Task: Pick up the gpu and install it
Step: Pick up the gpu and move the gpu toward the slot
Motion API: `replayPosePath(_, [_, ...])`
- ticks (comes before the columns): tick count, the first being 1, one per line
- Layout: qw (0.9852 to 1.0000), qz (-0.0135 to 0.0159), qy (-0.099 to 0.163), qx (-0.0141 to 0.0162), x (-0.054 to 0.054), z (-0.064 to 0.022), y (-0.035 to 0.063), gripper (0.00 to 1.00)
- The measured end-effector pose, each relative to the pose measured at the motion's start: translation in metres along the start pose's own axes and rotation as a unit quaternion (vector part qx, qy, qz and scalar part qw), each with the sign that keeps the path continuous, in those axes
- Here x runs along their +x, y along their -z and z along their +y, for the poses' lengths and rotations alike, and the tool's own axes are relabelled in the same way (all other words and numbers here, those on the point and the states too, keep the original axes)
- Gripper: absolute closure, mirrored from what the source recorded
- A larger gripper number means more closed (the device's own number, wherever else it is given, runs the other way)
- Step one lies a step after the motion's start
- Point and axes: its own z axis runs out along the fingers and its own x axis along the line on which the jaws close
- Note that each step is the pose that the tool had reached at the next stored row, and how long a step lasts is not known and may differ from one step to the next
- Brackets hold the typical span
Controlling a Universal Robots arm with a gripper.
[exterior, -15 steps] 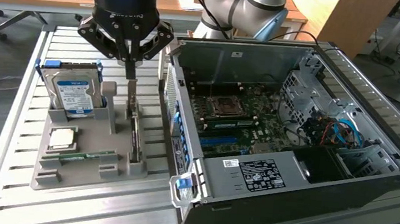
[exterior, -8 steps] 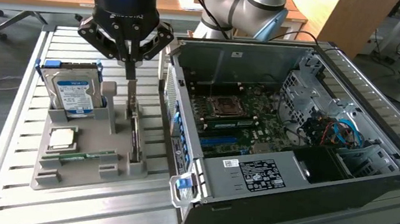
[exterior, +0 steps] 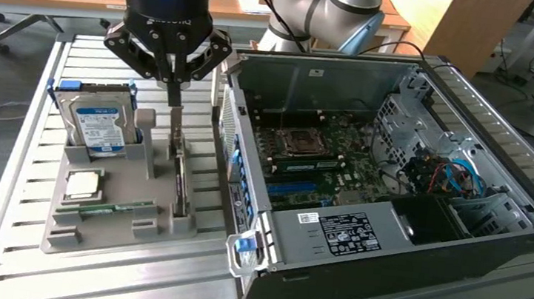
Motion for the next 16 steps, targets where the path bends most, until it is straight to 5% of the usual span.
replayPosePath(7, [1.0000,0.0000,0.000,0.0000,0.0000,0.0000,0.0000,0.89])
replayPosePath(11, [1.0000,0.0000,0.000,0.0000,0.0000,0.0000,0.0000,0.71])
replayPosePath(16, [1.0000,0.0000,0.000,0.0000,0.0000,0.0000,0.0000,0.64])
